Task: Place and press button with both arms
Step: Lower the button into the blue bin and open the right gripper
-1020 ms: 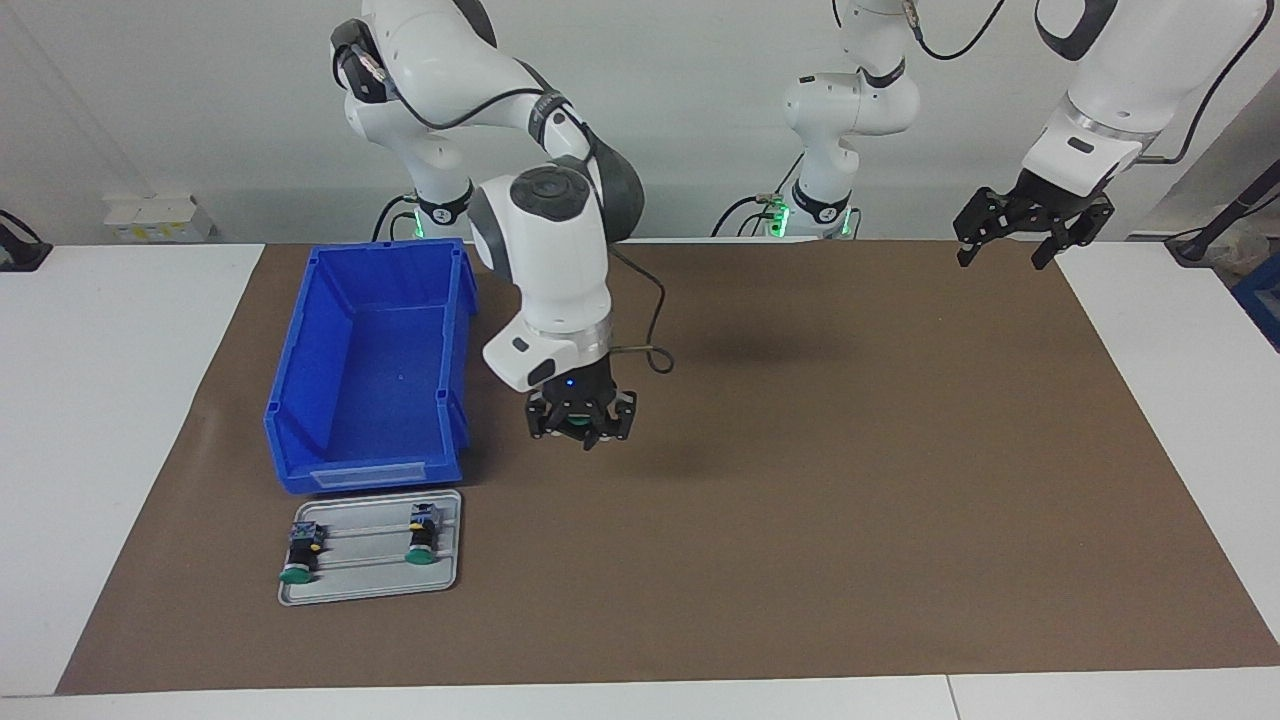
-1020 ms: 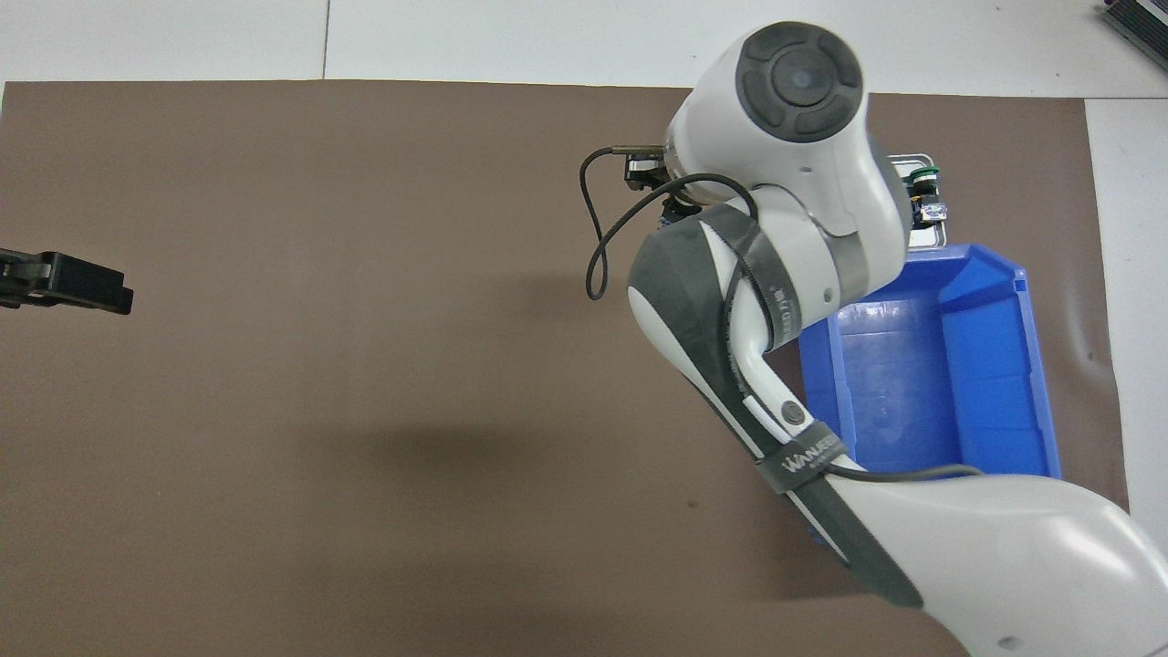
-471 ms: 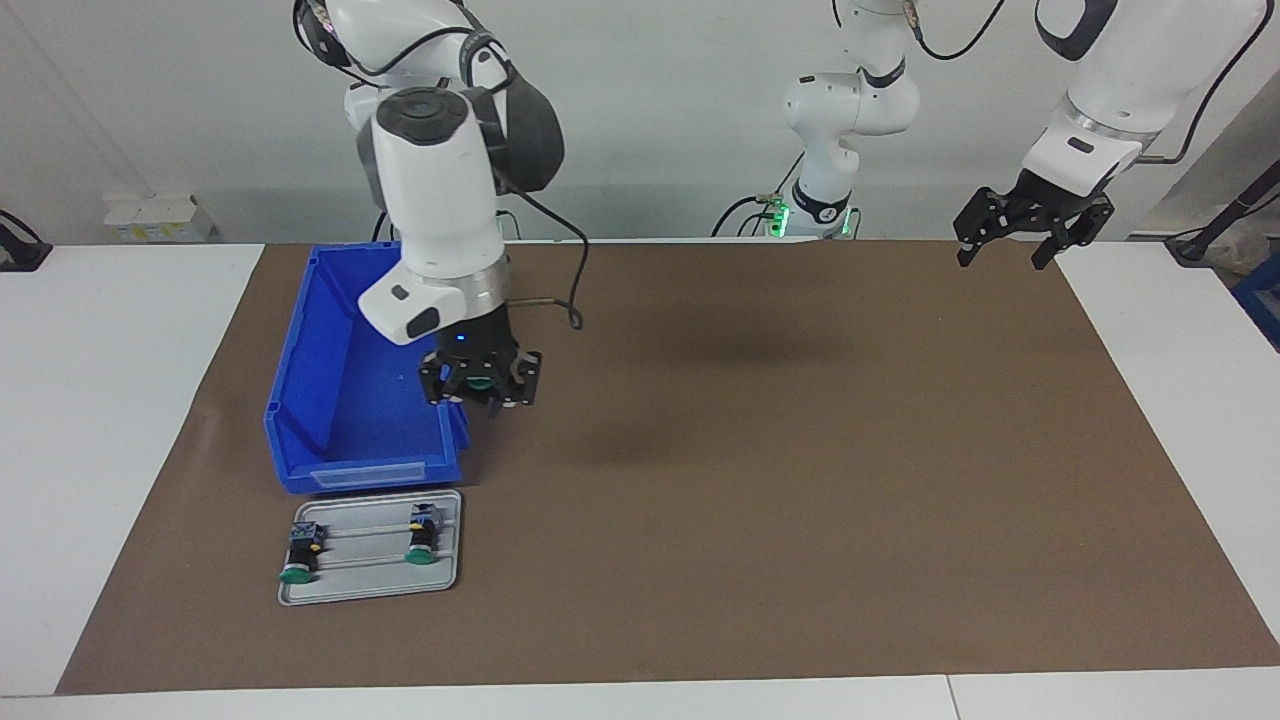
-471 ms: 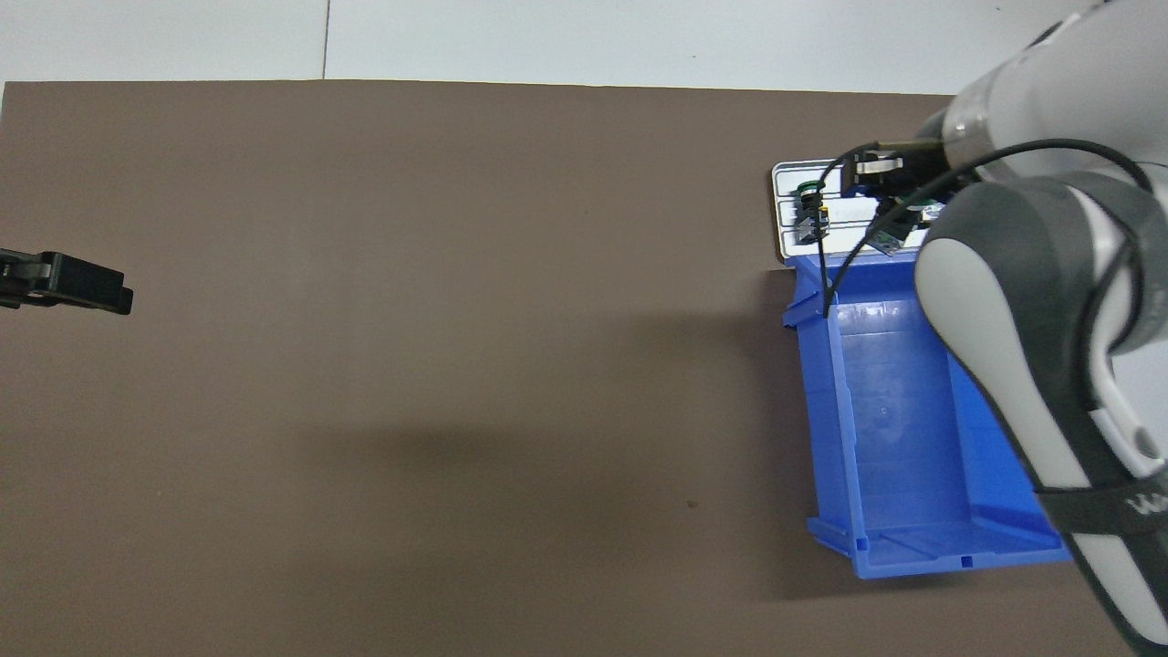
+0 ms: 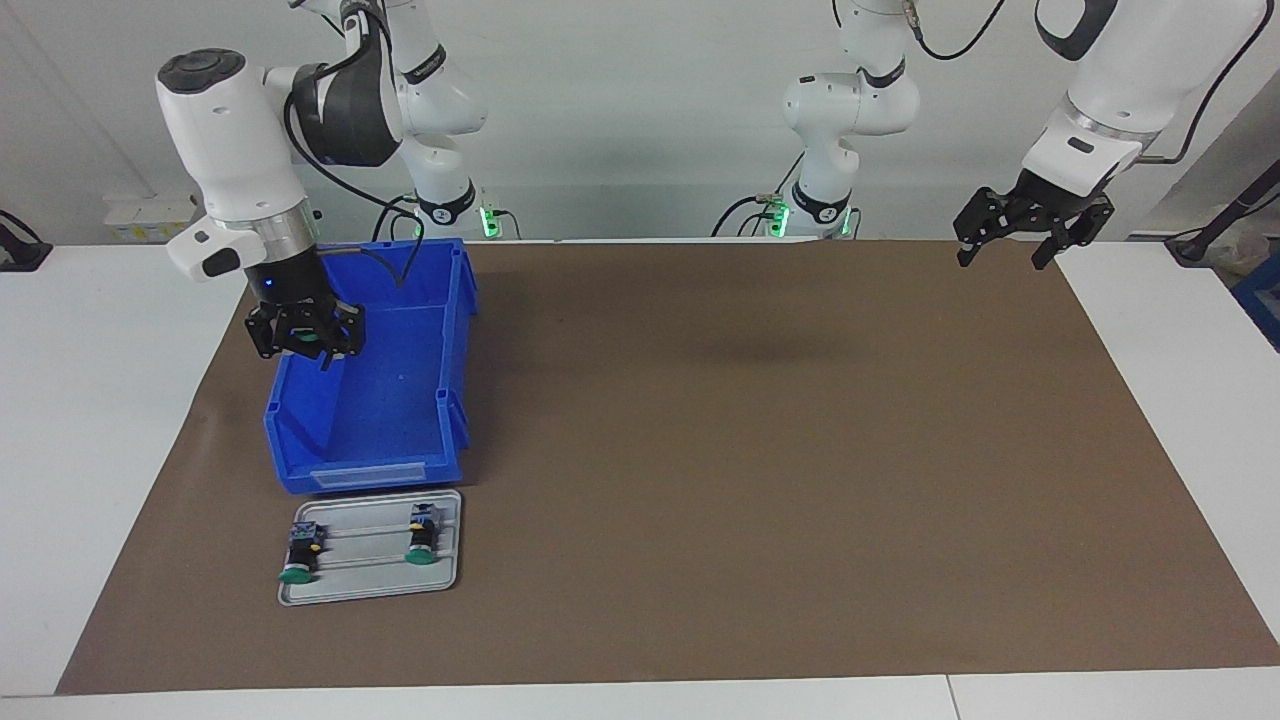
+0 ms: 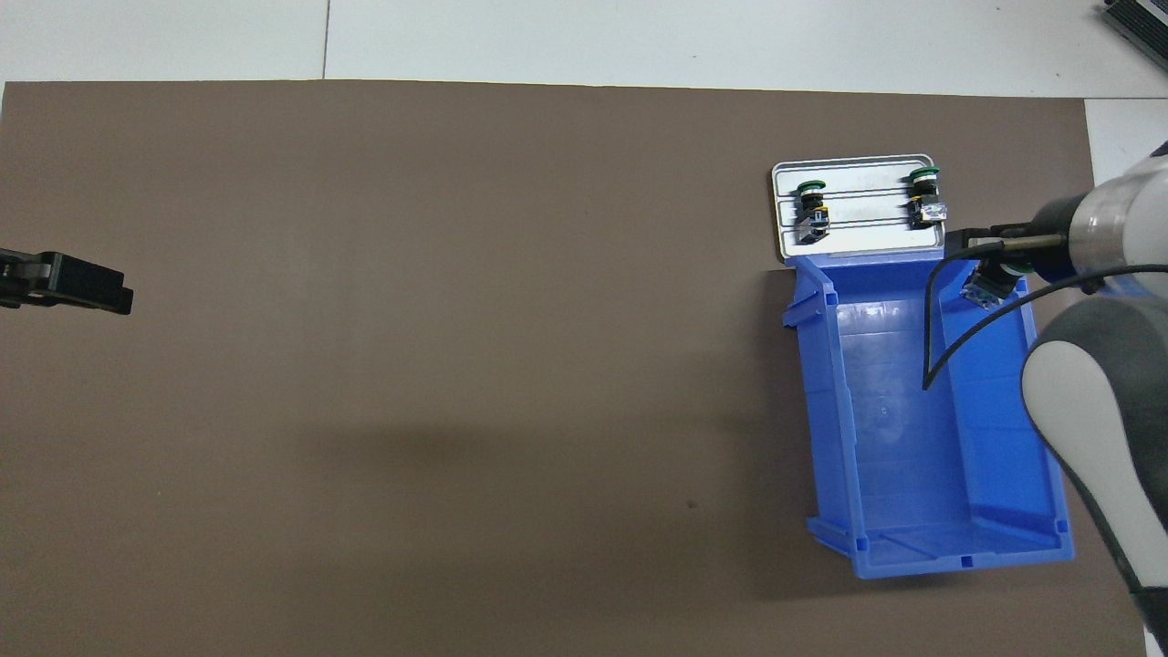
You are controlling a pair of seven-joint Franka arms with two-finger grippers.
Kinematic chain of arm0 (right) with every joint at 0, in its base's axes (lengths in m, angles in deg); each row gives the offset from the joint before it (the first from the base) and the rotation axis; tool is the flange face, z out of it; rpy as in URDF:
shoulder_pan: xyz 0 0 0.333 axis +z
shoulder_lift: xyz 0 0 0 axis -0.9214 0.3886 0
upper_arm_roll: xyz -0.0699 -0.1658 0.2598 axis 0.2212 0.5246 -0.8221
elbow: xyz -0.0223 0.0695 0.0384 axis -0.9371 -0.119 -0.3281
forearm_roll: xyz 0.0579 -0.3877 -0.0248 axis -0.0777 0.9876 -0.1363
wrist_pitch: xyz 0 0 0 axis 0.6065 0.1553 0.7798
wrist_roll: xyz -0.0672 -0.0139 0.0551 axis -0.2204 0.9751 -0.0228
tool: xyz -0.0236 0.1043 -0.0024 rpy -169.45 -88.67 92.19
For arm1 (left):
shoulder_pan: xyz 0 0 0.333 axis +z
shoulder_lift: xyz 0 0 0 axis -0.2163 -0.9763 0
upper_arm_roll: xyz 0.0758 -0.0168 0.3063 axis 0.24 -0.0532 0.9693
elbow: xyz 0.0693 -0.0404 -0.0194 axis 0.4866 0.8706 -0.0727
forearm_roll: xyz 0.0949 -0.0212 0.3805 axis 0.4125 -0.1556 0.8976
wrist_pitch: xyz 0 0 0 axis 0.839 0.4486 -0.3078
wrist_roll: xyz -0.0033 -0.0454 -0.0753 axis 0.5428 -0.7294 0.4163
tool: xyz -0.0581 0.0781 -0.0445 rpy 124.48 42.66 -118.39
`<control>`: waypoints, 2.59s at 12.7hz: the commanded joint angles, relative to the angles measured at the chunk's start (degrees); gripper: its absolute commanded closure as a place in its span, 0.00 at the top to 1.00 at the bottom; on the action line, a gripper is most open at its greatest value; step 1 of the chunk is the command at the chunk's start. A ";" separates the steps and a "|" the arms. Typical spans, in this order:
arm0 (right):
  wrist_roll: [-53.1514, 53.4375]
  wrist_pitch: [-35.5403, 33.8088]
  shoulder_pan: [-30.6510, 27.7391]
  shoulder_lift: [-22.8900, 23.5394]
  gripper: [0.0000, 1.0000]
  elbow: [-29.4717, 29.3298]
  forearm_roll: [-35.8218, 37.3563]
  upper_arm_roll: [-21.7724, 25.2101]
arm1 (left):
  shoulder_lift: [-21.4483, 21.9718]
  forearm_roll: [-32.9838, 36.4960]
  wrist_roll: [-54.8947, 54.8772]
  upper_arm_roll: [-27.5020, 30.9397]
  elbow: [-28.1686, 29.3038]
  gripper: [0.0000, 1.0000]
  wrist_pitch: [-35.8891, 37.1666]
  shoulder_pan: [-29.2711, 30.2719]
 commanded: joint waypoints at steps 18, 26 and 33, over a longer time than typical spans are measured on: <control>5.12 44.52 -1.33 10.54 0.00 23.29 -1.59 -0.45 | 1.46 1.12 -0.31 -0.51 1.61 1.00 -0.10 0.53; 6.26 48.93 -0.37 12.57 0.42 25.33 -1.59 -0.45 | 1.46 1.12 -0.31 -0.51 1.61 1.00 -0.10 0.53; 7.40 44.83 -0.45 9.33 0.94 24.72 -1.59 -0.36 | 1.46 1.12 -0.31 -0.51 1.61 1.00 -0.10 0.53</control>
